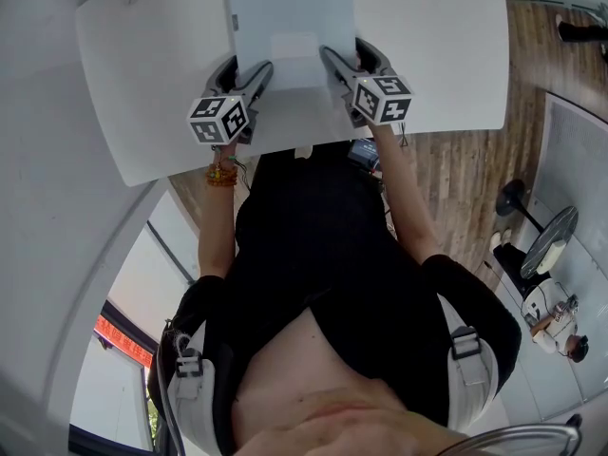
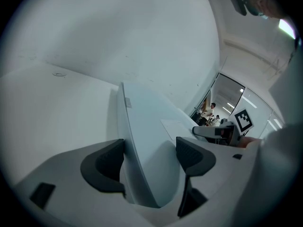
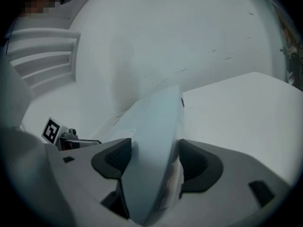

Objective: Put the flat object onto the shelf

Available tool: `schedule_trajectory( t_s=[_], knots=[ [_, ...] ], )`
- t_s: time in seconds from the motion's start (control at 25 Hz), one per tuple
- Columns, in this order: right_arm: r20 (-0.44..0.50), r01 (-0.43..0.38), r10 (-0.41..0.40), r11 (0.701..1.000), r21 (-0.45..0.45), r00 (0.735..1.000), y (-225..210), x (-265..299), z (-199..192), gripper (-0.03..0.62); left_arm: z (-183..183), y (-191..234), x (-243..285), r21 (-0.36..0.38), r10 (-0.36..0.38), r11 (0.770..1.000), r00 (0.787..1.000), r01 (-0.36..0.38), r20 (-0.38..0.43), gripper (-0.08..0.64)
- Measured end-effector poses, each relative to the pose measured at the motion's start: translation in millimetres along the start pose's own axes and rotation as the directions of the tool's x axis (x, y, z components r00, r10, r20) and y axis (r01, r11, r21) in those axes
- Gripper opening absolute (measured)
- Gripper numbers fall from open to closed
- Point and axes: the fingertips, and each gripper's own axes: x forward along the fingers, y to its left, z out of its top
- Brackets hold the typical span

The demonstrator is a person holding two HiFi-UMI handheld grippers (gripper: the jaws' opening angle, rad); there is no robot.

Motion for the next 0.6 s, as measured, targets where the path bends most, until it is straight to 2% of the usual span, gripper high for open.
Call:
schedule_trajectory(
  t_s=[0.16, 0.32, 0.6],
  knots=[
    [-0.013, 0.006, -0.007, 1.0, -0.029, 1.0, 0.6, 3.8, -5.2, 0.29, 1.2, 3.7, -1.4, 0.053, 0.007, 0.999, 1.0, -0.008, 0.014, 0.342],
    [0.013, 0.026, -0.024, 0.992, -0.124, 1.0, 0.4, -0.9, 2.8, 0.29, 5.7, 1.2, -6.4, 0.14, 0.024, 0.99, 0.998, -0.031, 0.049, 0.342],
    [0.114, 0.071, -0.049, 0.976, -0.205, 0.992, 16.9, -21.5, 30.5, 0.29, 27.9, -2.1, -31.1, 0.188, 0.04, 0.98, 0.987, -0.07, 0.159, 0.342]
  ],
)
